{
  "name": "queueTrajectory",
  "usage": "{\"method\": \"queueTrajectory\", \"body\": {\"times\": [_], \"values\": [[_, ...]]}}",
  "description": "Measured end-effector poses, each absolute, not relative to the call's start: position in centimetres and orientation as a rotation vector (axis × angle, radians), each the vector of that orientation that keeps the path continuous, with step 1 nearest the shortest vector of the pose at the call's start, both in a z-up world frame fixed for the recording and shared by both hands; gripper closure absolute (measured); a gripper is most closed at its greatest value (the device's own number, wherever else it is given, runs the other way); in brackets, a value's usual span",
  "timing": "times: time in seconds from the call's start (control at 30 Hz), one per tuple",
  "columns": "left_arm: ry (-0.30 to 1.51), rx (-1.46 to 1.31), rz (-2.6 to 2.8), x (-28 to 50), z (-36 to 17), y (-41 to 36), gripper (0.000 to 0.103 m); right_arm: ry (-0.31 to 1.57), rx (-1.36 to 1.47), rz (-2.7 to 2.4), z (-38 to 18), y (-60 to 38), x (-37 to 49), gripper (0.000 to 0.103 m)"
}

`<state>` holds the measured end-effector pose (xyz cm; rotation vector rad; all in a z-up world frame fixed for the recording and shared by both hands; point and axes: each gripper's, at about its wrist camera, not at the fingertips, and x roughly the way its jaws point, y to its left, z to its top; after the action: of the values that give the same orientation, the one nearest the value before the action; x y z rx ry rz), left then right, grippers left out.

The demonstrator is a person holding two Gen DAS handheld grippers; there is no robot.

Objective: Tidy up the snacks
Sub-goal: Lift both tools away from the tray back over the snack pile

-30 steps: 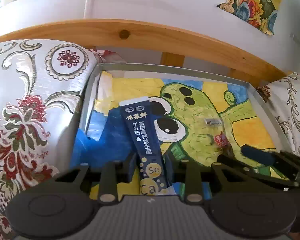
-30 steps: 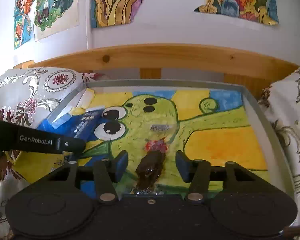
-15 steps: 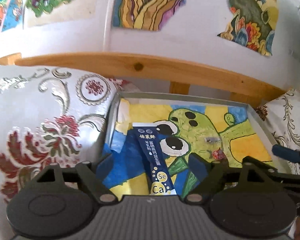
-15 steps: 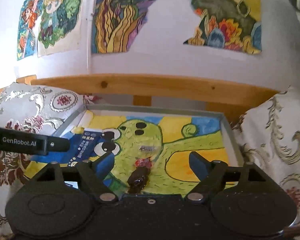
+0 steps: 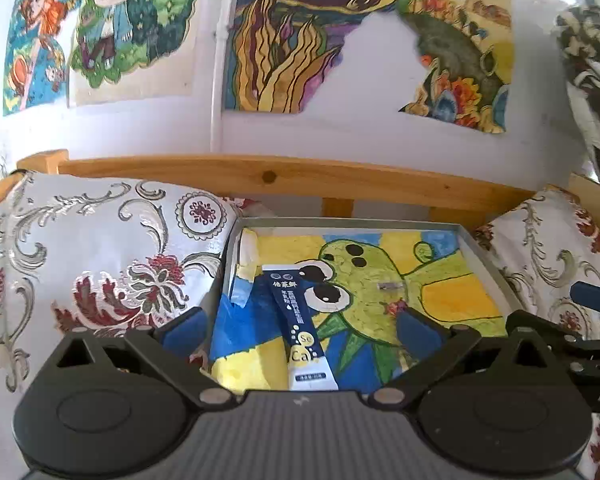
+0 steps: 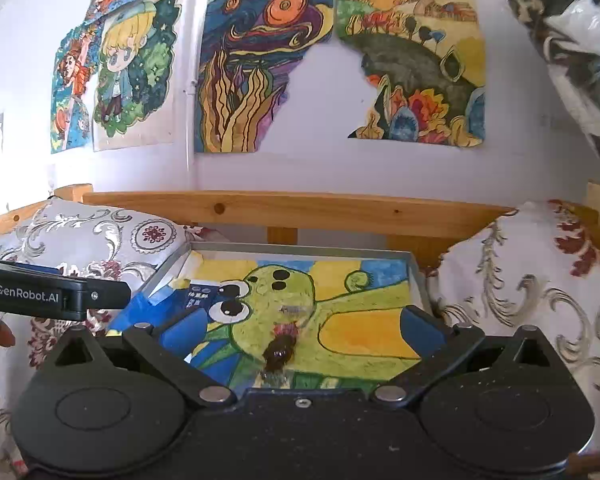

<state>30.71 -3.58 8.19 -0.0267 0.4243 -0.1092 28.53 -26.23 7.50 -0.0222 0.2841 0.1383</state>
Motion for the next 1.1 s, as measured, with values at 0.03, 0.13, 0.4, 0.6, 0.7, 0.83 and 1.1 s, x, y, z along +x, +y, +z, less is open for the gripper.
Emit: {"method": "queueTrajectory", "body": {"times": [0.03, 0.13, 0.4, 0.6, 0.7, 0.83, 1.1], "values": [[0.419, -0.023, -0.106, 30.1, 8.2, -3.7, 0.001, 0.281, -0.028, 0.137, 7.6, -26.4, 27.8, 0.001], [0.405, -0.014, -0.089, 28.0, 7.9, -3.9, 0.001, 0.277, -0.04, 0.129, 7.5, -26.7, 25.5, 0.001], [0.395, -0.051, -0.046, 21.6, 5.8, -4.0, 0.001, 0.277, -0.091, 0.114, 6.3, -27.3, 19.0, 0.001], [0.419, -0.054, -0.051, 17.9, 4.3, -4.2, 0.001, 0.304, -0.094, 0.107, 4.9, -27.0, 15.2, 0.001], [0.424, -0.043, -0.055, 16.3, 3.6, -4.1, 0.001, 0.334, -0.089, 0.112, 3.9, -26.7, 13.4, 0.001], [0.437, -0.017, -0.05, 14.7, 2.6, -4.1, 0.001, 0.39, -0.086, 0.116, 2.4, -26.3, 11.4, 0.001], [0.5, 0.016, -0.073, 12.3, 0.5, -4.0, 0.001, 0.53, -0.125, 0.129, 0.4, -25.9, 9.2, 0.001]]}}
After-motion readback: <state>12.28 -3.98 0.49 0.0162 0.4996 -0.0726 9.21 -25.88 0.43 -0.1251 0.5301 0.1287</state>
